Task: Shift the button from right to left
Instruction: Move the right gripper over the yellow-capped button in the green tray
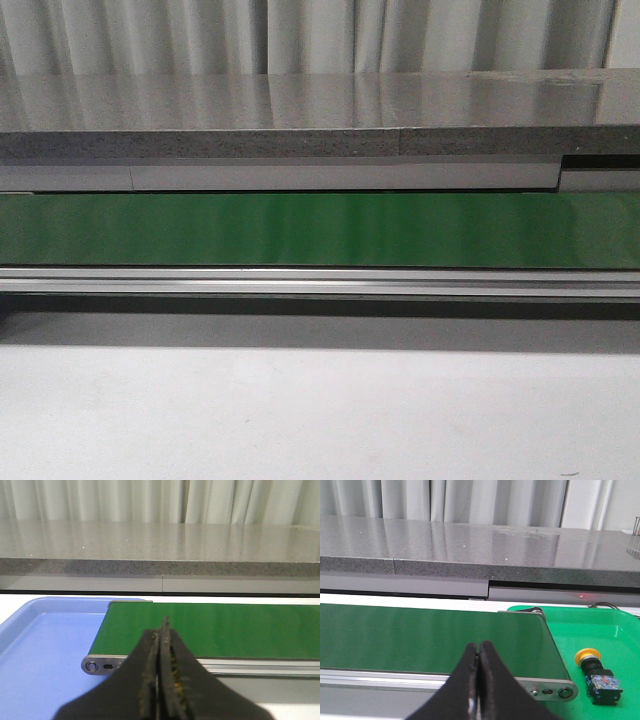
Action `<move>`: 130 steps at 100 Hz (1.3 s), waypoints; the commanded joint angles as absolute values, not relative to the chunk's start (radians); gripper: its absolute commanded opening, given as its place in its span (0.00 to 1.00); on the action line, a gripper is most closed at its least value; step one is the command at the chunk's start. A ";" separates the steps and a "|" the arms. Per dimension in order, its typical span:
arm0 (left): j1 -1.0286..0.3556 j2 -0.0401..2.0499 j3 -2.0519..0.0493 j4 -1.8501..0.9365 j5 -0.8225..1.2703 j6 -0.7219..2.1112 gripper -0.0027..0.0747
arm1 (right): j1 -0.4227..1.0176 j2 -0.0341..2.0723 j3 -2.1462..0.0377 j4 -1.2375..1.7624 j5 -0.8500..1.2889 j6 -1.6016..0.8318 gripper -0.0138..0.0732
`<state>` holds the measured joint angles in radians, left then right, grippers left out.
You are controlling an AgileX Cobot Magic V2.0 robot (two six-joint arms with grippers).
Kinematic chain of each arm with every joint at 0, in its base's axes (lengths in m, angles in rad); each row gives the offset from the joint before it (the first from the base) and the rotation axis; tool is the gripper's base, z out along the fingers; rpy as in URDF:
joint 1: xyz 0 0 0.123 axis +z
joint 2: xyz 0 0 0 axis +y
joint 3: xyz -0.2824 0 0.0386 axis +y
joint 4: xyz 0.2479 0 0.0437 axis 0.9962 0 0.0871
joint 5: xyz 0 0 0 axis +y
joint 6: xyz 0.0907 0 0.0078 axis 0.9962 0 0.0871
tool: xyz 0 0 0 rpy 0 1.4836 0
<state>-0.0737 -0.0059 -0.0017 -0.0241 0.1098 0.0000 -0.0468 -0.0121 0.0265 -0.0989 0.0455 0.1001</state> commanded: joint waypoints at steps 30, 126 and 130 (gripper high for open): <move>-0.072 -0.037 0.043 -0.031 0.036 0.000 0.01 | -0.048 -0.030 0.013 -0.109 -0.028 0.103 0.08; -0.072 -0.037 0.043 -0.031 0.036 0.000 0.01 | -0.048 0.107 -0.288 -0.117 0.149 0.103 0.08; -0.072 -0.037 0.043 -0.031 0.036 0.000 0.01 | -0.048 0.132 -0.337 -0.117 0.161 0.103 0.08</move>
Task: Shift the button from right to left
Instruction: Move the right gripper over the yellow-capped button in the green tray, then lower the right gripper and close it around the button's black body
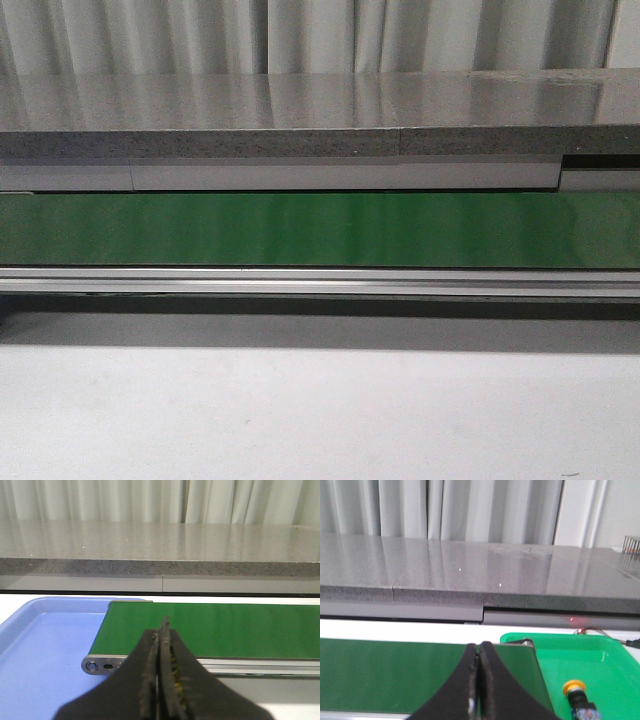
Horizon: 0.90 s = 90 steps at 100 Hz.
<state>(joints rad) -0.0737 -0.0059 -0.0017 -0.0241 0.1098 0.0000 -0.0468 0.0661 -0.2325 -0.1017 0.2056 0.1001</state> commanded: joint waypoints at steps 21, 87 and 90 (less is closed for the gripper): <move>-0.072 -0.037 0.043 -0.031 0.036 0.000 0.01 | -0.048 0.303 -0.535 -0.117 0.194 0.103 0.08; -0.072 -0.037 0.043 -0.031 0.036 0.000 0.01 | -0.048 0.782 -0.918 -0.109 0.512 0.102 0.08; -0.072 -0.037 0.043 -0.031 0.036 0.000 0.01 | -0.050 0.798 -0.931 -0.109 0.545 0.102 0.08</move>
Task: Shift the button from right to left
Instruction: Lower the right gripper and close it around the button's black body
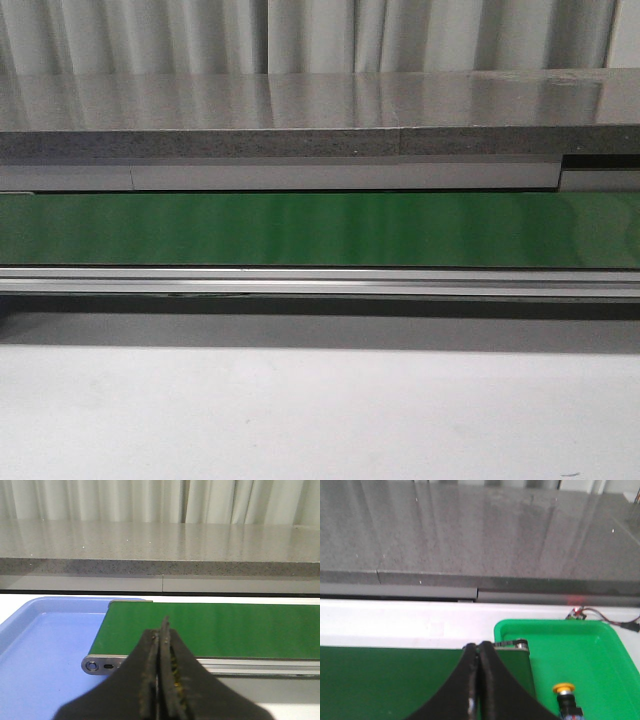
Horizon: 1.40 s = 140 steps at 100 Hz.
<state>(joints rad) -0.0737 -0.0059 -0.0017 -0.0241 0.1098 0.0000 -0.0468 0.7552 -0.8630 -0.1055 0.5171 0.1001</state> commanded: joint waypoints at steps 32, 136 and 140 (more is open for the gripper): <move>-0.072 -0.037 0.043 -0.031 0.036 0.000 0.01 | -0.197 0.926 -1.004 -0.135 0.779 0.100 0.08; -0.072 -0.037 0.043 -0.031 0.036 0.000 0.01 | -0.551 1.443 -1.024 -0.052 0.601 -0.111 0.82; -0.072 -0.037 0.043 -0.031 0.036 0.000 0.01 | -0.558 1.471 -1.034 -0.031 0.603 -0.126 0.82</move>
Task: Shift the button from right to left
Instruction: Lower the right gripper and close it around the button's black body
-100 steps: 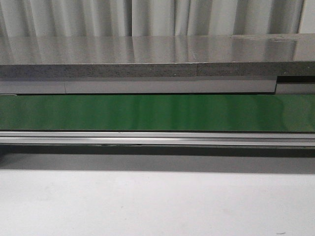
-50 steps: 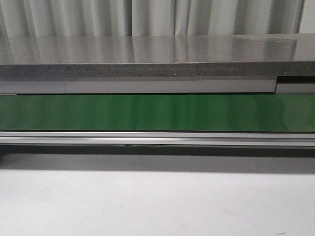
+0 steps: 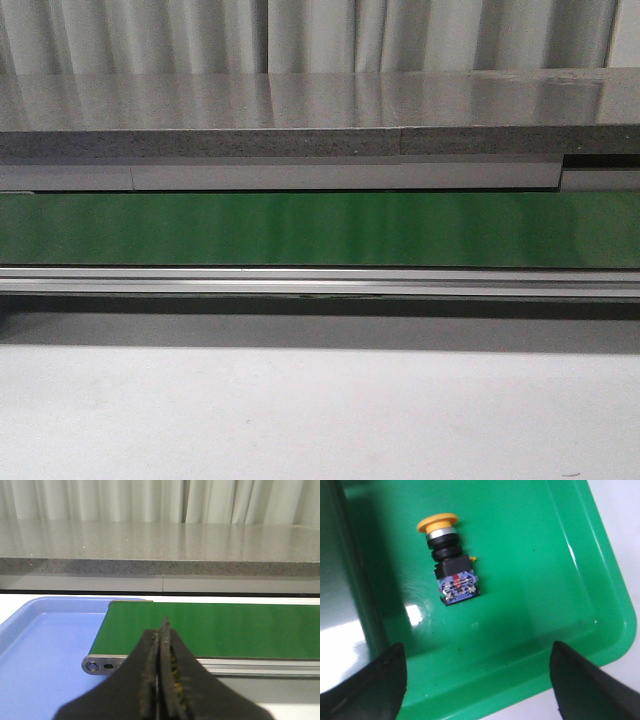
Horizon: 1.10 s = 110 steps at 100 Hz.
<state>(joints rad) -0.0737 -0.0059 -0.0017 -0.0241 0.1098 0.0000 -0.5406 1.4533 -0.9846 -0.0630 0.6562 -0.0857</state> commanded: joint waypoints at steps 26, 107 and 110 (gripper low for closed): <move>-0.072 -0.037 0.043 -0.031 0.036 0.000 0.01 | -0.579 1.653 -1.146 0.083 0.603 -0.190 0.82; -0.072 -0.037 0.043 -0.031 0.036 0.000 0.01 | -0.578 1.893 -1.266 0.188 0.636 -0.192 0.47; -0.072 -0.037 0.043 -0.031 0.036 0.000 0.01 | -0.578 1.893 -1.266 0.188 0.635 -0.192 0.44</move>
<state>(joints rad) -0.0737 -0.0059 -0.0017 -0.0241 0.1098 0.0000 -0.5706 1.9399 -1.2376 0.1722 0.6608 -0.1773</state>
